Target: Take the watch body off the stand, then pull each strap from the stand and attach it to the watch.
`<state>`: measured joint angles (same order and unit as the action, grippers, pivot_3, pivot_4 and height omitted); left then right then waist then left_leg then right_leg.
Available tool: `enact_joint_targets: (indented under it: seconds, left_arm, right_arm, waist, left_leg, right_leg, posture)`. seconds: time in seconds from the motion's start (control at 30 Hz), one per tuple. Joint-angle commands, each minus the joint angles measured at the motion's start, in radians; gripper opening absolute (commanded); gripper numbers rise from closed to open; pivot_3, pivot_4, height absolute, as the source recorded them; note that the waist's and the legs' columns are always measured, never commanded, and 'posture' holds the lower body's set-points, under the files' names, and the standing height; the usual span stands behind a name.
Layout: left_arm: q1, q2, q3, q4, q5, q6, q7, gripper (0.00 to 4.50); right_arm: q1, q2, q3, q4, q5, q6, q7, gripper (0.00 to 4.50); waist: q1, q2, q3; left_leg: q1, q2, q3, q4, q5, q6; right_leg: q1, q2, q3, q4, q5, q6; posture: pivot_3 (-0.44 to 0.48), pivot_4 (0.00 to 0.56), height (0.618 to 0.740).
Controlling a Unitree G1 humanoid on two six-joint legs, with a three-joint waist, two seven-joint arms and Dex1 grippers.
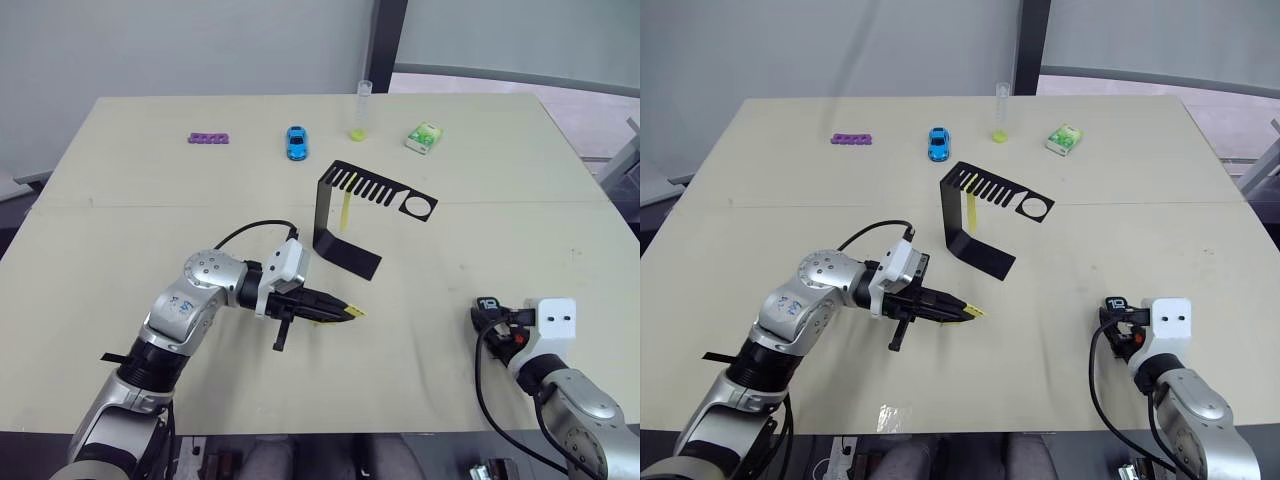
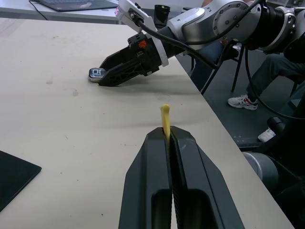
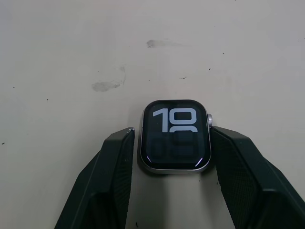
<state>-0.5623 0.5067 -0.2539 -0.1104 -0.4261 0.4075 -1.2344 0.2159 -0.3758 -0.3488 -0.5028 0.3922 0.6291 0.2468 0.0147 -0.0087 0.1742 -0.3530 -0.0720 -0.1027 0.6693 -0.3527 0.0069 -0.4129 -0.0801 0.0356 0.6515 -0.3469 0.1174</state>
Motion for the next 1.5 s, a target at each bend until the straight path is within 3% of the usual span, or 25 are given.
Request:
enact_joint_targets:
  seconds: [0.03,0.23,0.37,0.6,0.7,0.9,1.0,1.23,1.5]
  left_arm:
    - [-0.011,-0.004,0.016,-0.038,-0.018,0.004,0.004,0.00]
    - [-0.015,-0.006,0.018,-0.035,-0.018,0.004,0.003,0.00]
    - [-0.017,-0.007,0.018,-0.034,-0.018,0.004,0.002,0.00]
    - [-0.012,-0.001,0.022,-0.036,-0.018,0.003,0.002,0.00]
    - [-0.011,0.008,0.023,-0.035,-0.004,-0.020,-0.004,0.00]
    - [-0.046,0.042,0.020,0.011,0.060,-0.170,-0.047,0.00]
    - [-0.069,0.050,0.010,0.044,0.109,-0.277,-0.071,0.00]
    - [-0.064,0.070,-0.003,0.065,0.166,-0.418,-0.113,0.00]
    - [-0.051,0.062,-0.026,0.069,0.221,-0.543,-0.120,0.00]
  right_arm:
    - [0.012,0.017,-0.004,-0.018,-0.005,0.017,-0.031,2.62]
    - [0.011,0.030,0.000,-0.026,-0.016,0.026,-0.044,2.62]
    - [0.012,0.028,-0.005,-0.032,-0.021,0.024,-0.042,1.50]
    - [0.011,-0.039,-0.043,-0.098,0.009,0.067,-0.003,1.50]
    - [0.000,-0.119,-0.078,-0.149,0.078,0.134,0.059,1.50]
    - [-0.080,-0.386,-0.165,-0.215,0.423,0.425,0.259,1.50]
    - [-0.186,-0.460,-0.157,-0.191,0.645,0.586,0.261,1.50]
    - [-0.330,-0.498,-0.052,-0.060,1.084,0.727,0.066,1.50]
    - [-0.415,-0.564,0.209,0.071,1.470,0.564,-0.241,1.50]
  waist:
    - [0.000,0.000,0.000]
    - [0.000,0.000,0.000]
    - [0.000,0.000,0.000]
    - [0.000,0.000,0.000]
    - [0.000,0.000,0.000]
    - [-0.002,0.000,0.000]
    - [-0.001,0.000,0.000]
    - [0.010,-0.001,0.001]
    - [0.010,-0.001,0.001]
  left_leg:
    - [0.000,0.000,0.000,0.000,0.000,0.000]
    - [0.000,0.000,0.000,0.000,0.000,0.000]
    - [0.000,0.000,0.000,0.000,0.000,0.000]
    - [0.000,0.000,0.000,0.001,0.000,0.000]
    - [0.000,-0.001,0.000,0.001,0.000,0.000]
    - [0.000,0.000,0.001,0.002,0.000,0.000]
    - [-0.001,0.000,0.000,0.002,0.000,0.000]
    - [-0.002,0.000,0.000,0.005,-0.001,0.002]
    - [-0.006,0.000,-0.001,0.011,-0.002,0.003]
  right_leg:
    - [0.000,0.000,0.000,0.000,0.000,0.000]
    - [0.000,0.000,0.000,0.000,0.000,0.000]
    - [0.000,0.000,0.000,0.001,0.000,0.000]
    - [0.000,0.000,0.000,0.001,0.000,0.000]
    - [-0.001,0.000,0.000,0.001,0.000,0.000]
    - [0.000,0.000,0.000,0.001,0.000,0.000]
    - [0.000,0.000,0.000,0.000,0.000,0.000]
    - [0.000,-0.001,-0.002,-0.002,0.000,0.000]
    - [0.001,-0.002,-0.003,-0.003,0.001,0.001]
  posture:
    - [0.000,0.150,0.740]
    - [0.000,0.150,0.740]
    - [0.000,0.150,0.740]
    - [0.000,0.150,0.740]
    - [0.000,0.150,0.740]
    - [0.000,0.150,0.740]
    - [0.000,0.150,0.740]
    - [0.000,0.150,0.740]
    - [0.000,0.150,0.740]
